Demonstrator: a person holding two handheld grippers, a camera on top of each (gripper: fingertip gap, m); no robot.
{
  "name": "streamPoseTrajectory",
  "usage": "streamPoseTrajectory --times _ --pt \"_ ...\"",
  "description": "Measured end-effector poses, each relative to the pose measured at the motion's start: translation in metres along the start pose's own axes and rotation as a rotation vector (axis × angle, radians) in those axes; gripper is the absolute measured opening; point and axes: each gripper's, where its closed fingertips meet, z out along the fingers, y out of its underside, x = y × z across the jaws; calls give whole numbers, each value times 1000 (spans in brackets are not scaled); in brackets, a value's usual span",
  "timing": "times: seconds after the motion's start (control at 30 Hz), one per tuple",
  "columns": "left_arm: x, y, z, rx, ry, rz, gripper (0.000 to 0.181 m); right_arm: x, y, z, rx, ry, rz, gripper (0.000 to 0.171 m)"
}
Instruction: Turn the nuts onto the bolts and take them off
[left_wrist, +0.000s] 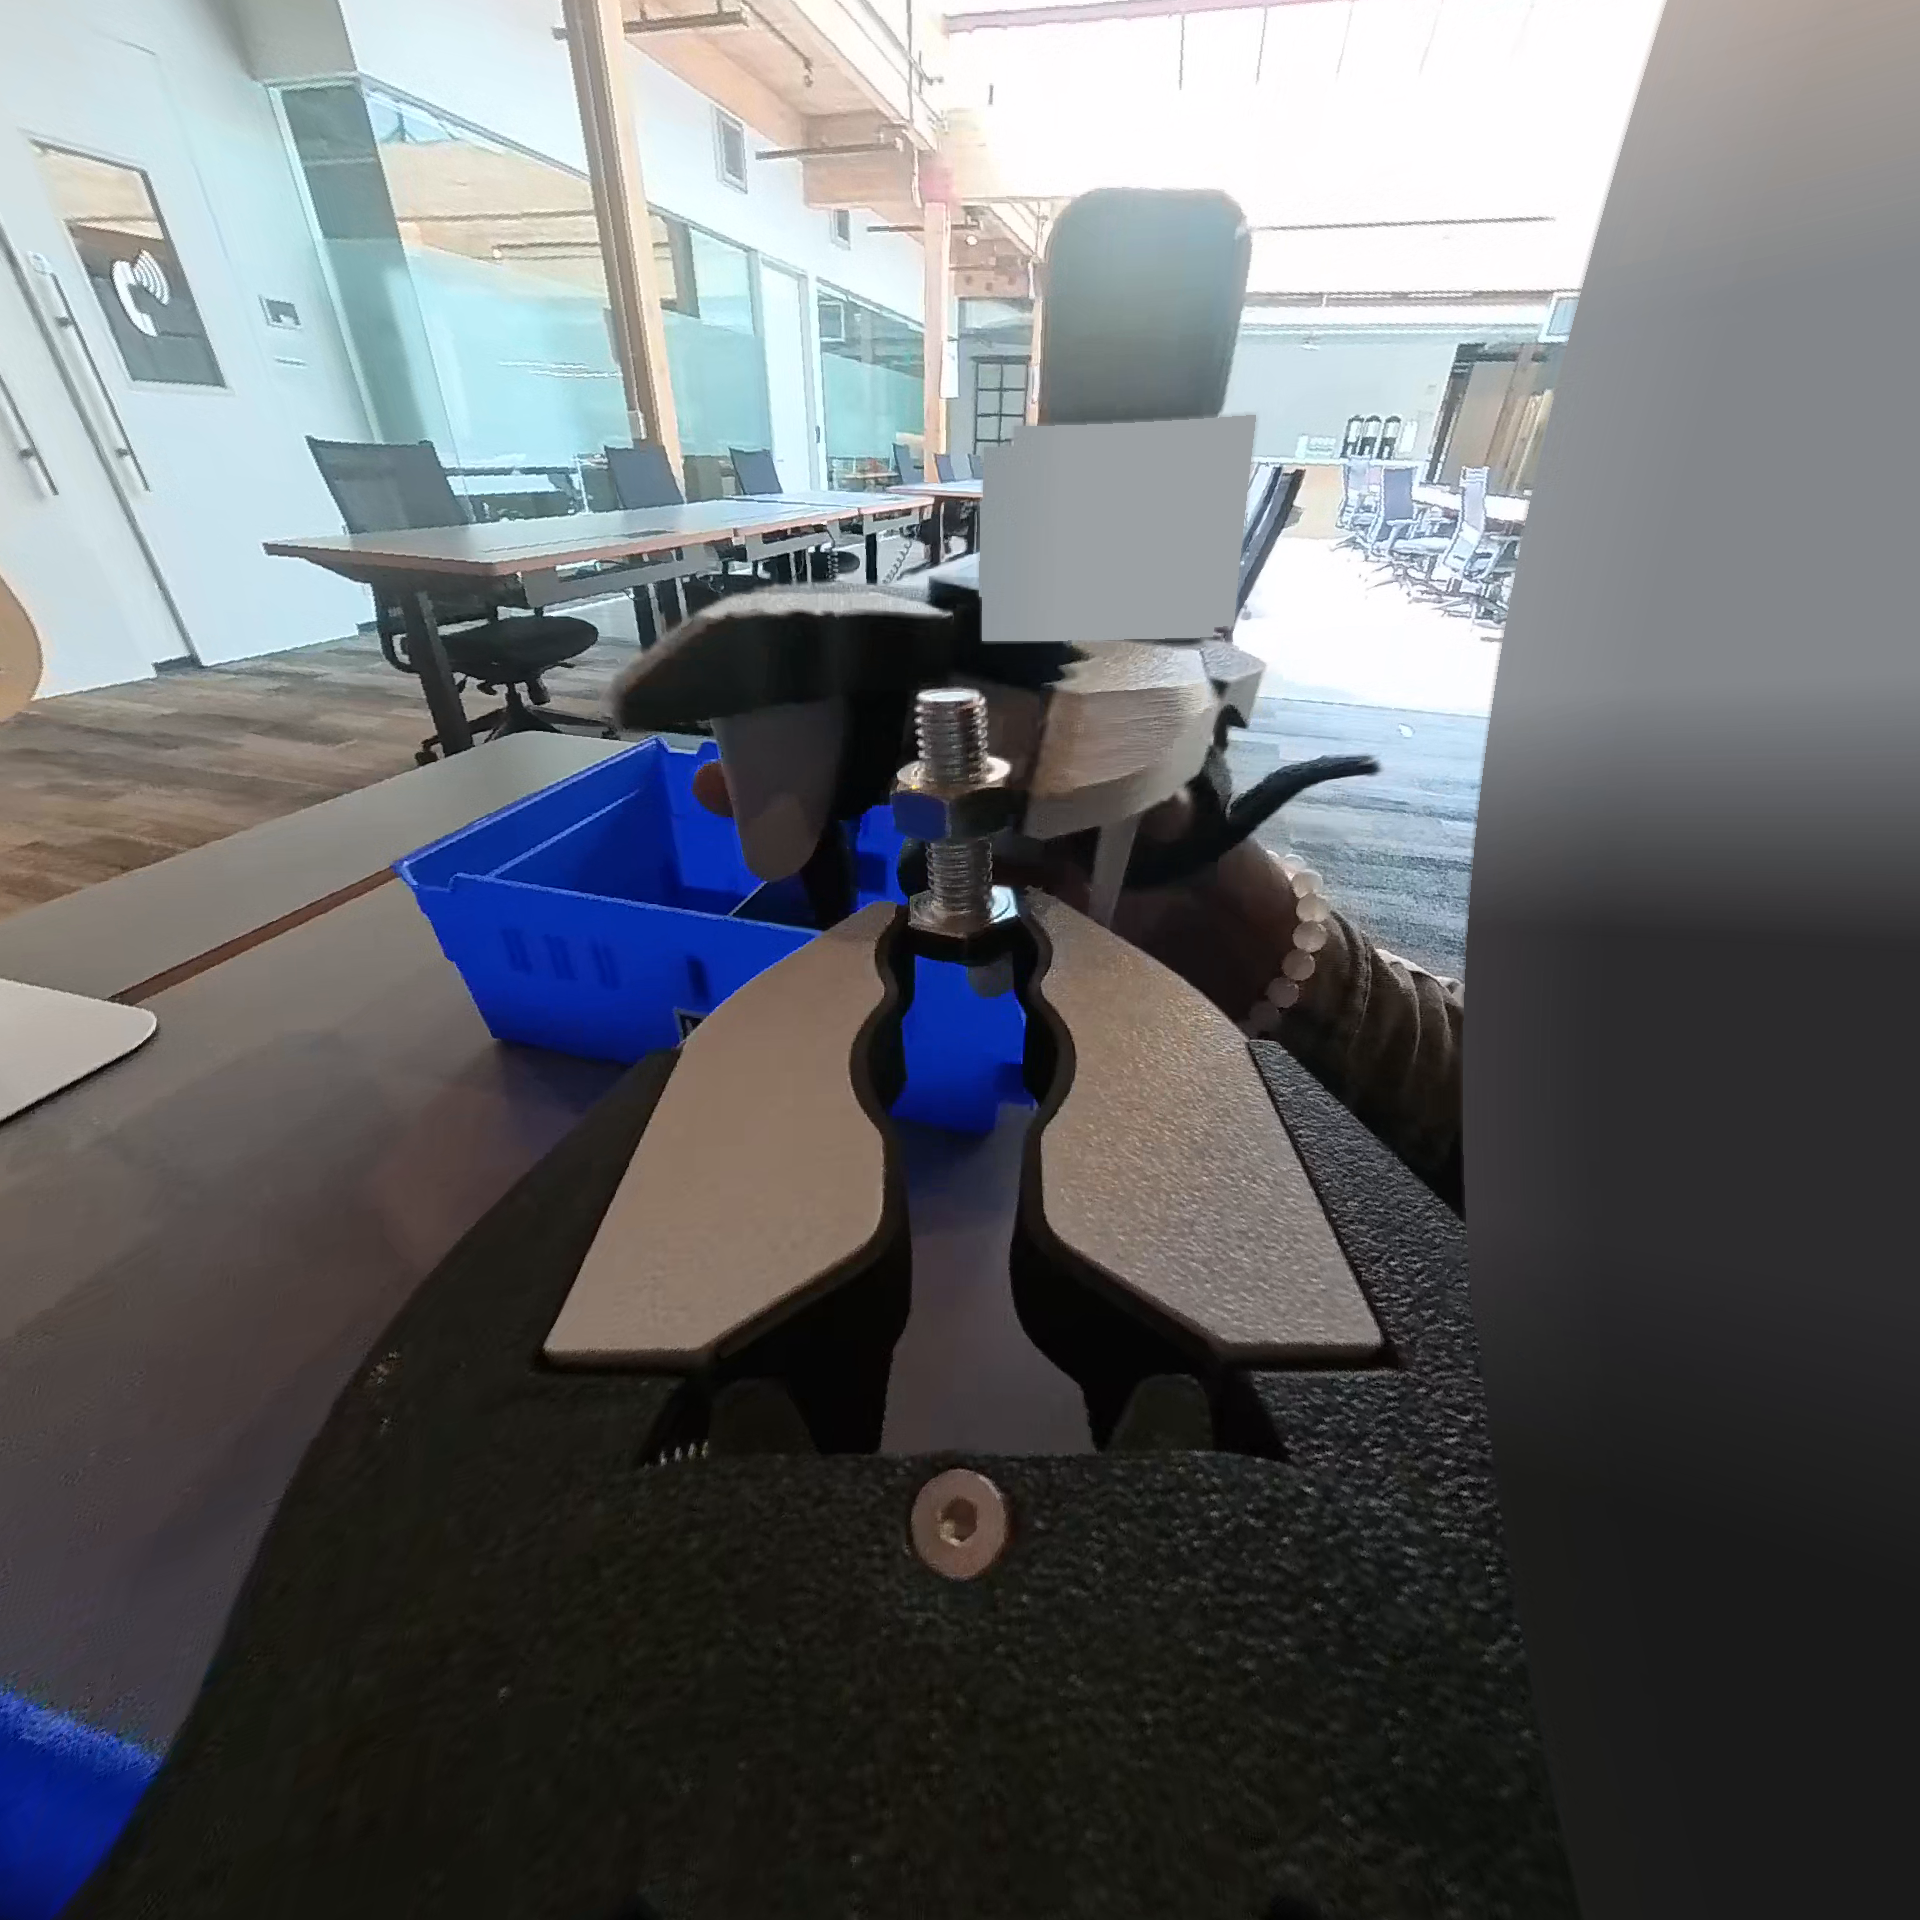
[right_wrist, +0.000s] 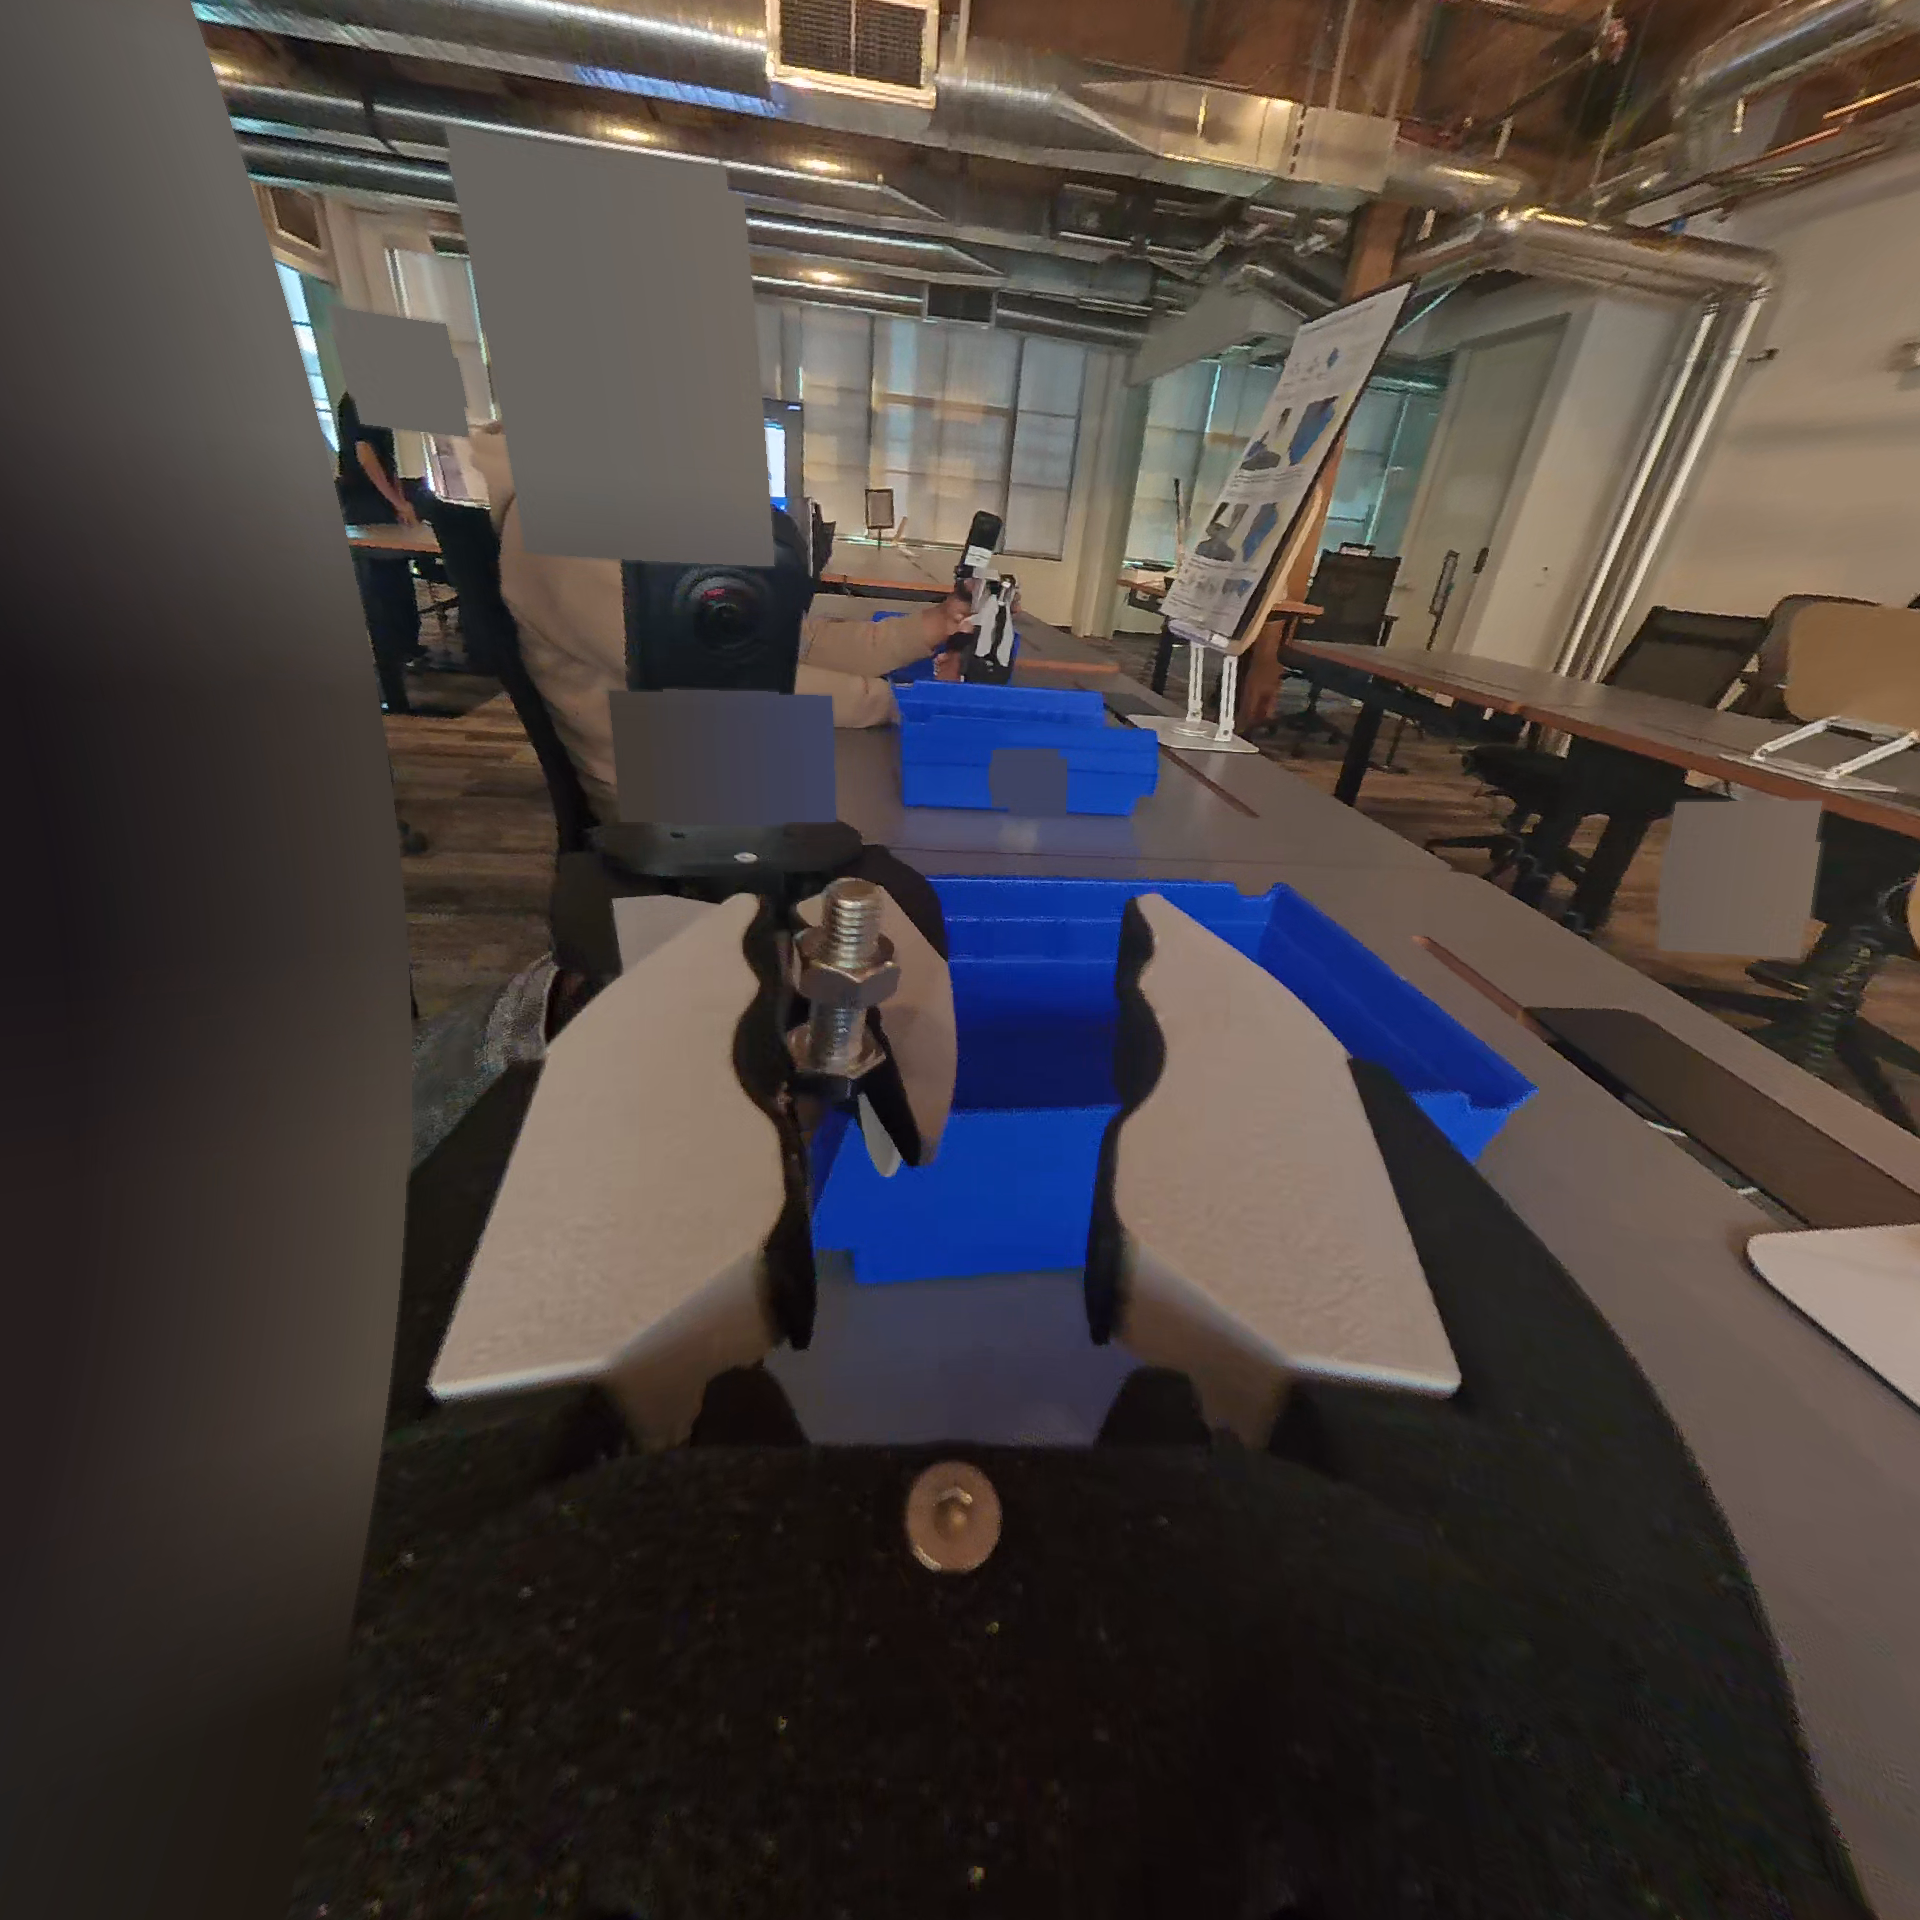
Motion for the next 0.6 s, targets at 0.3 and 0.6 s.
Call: streamPoseTrajectory --times 0.3,0.6 --pt "-2 -8 -7 47 22 -26 18 28 -19 -70 145 162 -26 0" --pt "0 3 3 3 16 12 18 -3 7 -6 -27 15 -8 56"
